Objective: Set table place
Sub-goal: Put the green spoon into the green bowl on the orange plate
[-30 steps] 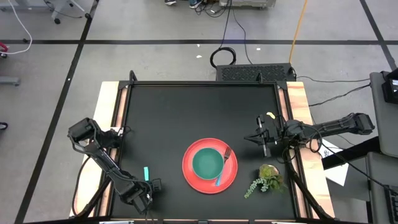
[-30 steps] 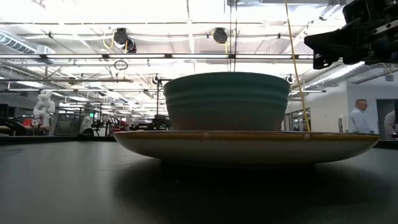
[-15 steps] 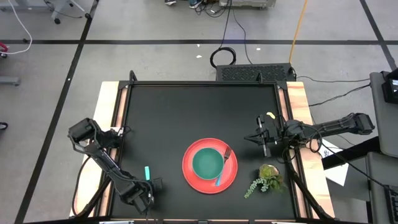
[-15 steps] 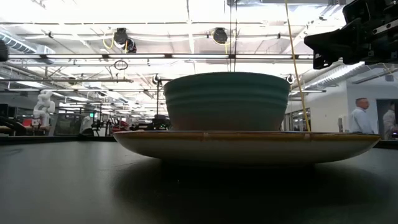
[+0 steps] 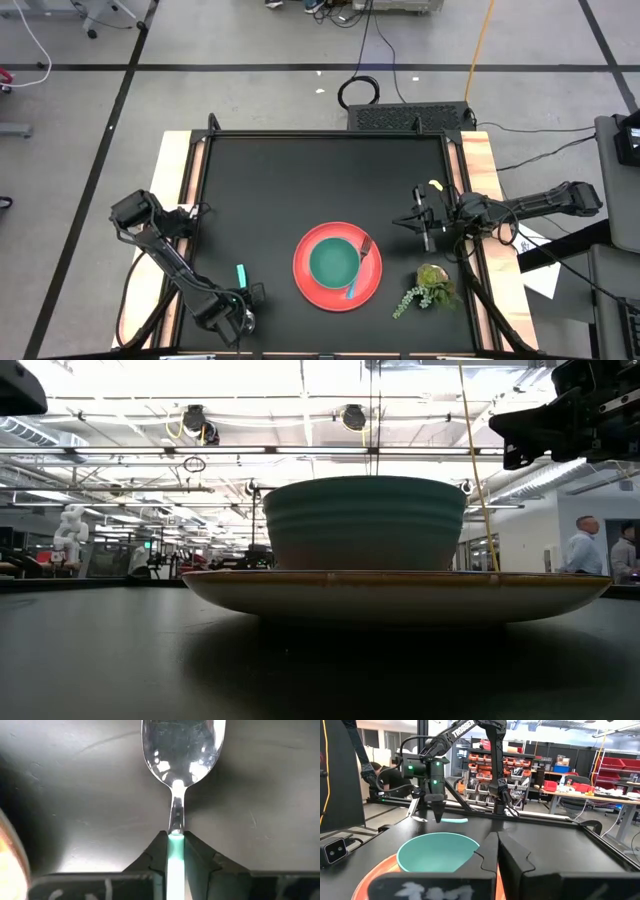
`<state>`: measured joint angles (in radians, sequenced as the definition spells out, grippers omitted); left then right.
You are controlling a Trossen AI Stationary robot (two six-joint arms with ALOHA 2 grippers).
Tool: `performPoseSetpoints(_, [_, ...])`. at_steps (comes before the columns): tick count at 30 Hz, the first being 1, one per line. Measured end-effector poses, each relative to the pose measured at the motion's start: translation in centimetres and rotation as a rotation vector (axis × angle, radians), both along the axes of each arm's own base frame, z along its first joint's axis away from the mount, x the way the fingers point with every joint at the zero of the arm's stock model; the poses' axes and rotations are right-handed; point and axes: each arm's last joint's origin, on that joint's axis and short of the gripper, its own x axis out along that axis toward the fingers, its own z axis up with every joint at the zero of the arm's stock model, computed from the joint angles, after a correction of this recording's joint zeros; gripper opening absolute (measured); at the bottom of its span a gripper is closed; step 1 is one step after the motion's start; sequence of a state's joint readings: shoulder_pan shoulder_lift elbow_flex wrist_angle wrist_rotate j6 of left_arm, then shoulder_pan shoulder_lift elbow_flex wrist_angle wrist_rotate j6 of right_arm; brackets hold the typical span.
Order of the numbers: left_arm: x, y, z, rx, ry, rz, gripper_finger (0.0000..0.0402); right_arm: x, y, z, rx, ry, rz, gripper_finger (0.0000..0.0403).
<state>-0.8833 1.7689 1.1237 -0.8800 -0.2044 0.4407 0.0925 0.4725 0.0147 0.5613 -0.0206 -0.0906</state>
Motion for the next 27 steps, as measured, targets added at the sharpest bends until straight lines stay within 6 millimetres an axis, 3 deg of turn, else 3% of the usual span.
performPoseSetpoints(13, [0.7,0.4,0.2,-0.009,-0.014,0.057,0.0043,0.0,0.0,0.0,0.000,0.002,0.000,0.0000])
performPoseSetpoints(21, [1.7,1.1,0.5,-0.063,-0.049,0.240,0.0039,0.0,0.0,0.0,0.000,0.004,0.000,0.0000])
performPoseSetpoints(27, [2.6,1.7,2.6,-0.213,-0.141,0.416,0.0038,0.0,0.0,0.0,0.000,0.004,0.000,0.0000])
